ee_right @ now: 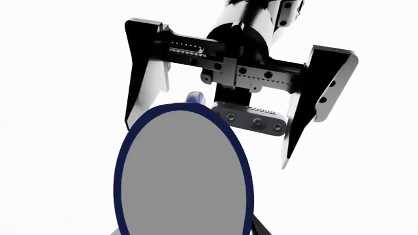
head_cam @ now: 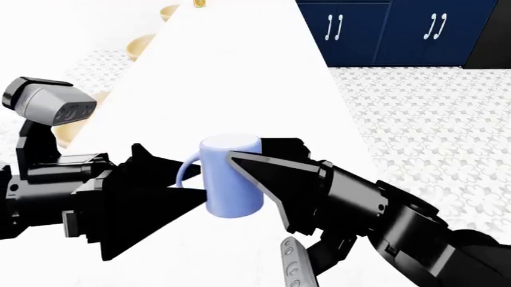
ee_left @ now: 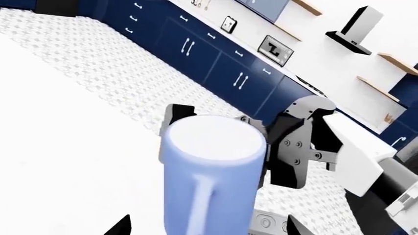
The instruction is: A wet mug is on the counter and needs to be dried. Pick it up and place it upside down in the open cabinet.
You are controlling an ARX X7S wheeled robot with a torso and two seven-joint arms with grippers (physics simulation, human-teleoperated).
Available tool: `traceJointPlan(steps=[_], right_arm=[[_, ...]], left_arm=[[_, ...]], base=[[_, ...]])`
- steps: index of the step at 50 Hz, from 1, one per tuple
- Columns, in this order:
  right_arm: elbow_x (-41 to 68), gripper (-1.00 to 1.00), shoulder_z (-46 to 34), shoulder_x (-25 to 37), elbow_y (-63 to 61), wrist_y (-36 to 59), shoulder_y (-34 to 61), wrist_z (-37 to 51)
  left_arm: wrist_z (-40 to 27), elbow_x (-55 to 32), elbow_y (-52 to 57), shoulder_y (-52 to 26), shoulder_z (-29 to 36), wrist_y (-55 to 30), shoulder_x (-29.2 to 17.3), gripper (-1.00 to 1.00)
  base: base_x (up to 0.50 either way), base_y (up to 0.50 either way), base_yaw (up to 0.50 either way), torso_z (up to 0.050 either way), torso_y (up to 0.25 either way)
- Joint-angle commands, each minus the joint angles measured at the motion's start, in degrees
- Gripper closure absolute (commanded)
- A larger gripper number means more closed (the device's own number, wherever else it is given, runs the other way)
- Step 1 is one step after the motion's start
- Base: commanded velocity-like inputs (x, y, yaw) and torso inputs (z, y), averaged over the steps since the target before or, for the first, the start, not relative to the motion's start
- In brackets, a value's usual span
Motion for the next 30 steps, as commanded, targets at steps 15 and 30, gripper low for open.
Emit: traceJointPlan(steps=[15, 30], right_arm=[[-0.9, 1.0, 0.9, -0.5, -0.1, 0.8, -0.7, -0.1], [-0.9, 1.0, 1.5, -0.4, -0.6, 0.8, -0.7, -0.2]], left_arm=[[2.6, 4.1, -0.8, -0.5, 2.3, 0.3, 3.0, -1.0], [5.0, 5.9, -2.1, -0.8, 3.6, 0.5, 4.8, -1.0]], base=[[0.0, 0.0, 0.0, 0.0, 0.0], [0.0, 0.0, 0.0, 0.0, 0.001]])
